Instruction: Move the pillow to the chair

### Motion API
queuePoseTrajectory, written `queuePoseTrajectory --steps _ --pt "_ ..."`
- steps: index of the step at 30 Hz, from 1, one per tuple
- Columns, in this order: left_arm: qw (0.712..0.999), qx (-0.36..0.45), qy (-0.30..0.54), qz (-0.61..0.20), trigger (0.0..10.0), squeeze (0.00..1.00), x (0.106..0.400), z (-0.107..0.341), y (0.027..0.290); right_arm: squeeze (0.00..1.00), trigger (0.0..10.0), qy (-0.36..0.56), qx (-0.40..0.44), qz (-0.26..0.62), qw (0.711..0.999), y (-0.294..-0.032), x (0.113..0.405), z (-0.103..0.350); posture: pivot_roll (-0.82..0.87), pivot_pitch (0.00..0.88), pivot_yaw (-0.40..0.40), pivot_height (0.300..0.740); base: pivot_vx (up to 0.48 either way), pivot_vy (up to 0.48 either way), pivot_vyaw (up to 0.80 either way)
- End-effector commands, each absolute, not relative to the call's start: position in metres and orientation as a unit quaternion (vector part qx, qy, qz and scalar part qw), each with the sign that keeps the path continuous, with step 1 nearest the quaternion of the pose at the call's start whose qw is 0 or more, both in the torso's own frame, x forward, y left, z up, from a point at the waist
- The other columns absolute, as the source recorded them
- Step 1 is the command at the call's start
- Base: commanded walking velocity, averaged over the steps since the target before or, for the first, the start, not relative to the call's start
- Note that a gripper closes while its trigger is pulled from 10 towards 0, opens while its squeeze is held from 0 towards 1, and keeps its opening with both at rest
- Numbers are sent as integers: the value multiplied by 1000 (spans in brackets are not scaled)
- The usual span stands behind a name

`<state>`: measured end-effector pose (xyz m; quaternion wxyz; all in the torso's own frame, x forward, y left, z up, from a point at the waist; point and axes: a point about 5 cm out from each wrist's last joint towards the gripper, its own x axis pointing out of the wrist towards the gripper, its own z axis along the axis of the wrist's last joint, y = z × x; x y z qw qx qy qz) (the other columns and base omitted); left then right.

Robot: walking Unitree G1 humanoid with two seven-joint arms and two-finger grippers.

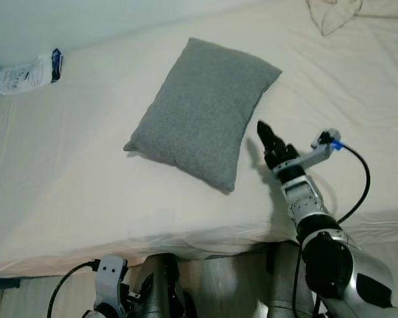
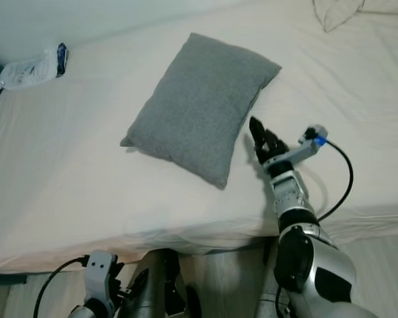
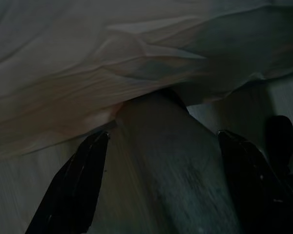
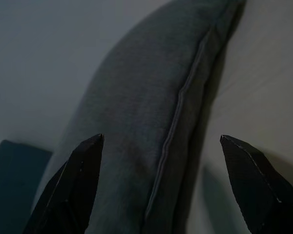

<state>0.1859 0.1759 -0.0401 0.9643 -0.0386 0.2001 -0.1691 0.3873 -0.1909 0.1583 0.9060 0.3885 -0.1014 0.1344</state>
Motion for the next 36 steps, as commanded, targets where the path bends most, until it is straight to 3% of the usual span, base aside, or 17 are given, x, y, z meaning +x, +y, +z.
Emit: queuePoseTrajectory --steps 1,5,12,17,18,29,36 --pt "935 -54 301 -178 10000 0 139 -69 175 0 10000 -72 405 130 902 -179 386 147 165 431 232 575 0 0 0" --pt "940 -56 283 -183 10000 0 140 -61 174 0 10000 -56 423 192 884 -139 391 153 182 463 249 575 0 0 0" --pt "942 -56 271 -192 10000 0 142 -55 171 0 10000 -29 438 272 856 -94 392 165 183 483 259 575 0 0 0" --pt "942 -57 268 -194 10000 0 143 -52 168 0 10000 19 395 291 871 -70 390 164 168 482 250 575 0 0 0" --pt "942 -58 269 -193 10000 0 144 -53 167 0 0 18 393 287 873 -67 390 163 154 472 234 575 0 0 0" --pt "946 -77 263 -172 10000 0 177 -53 151 0 0 7 361 298 884 -82 388 162 48 358 126 575 0 0 0" --pt "952 -84 246 -163 10000 0 209 -44 143 0 0 -13 306 344 888 -70 384 175 -7 275 84 575 0 0 0"
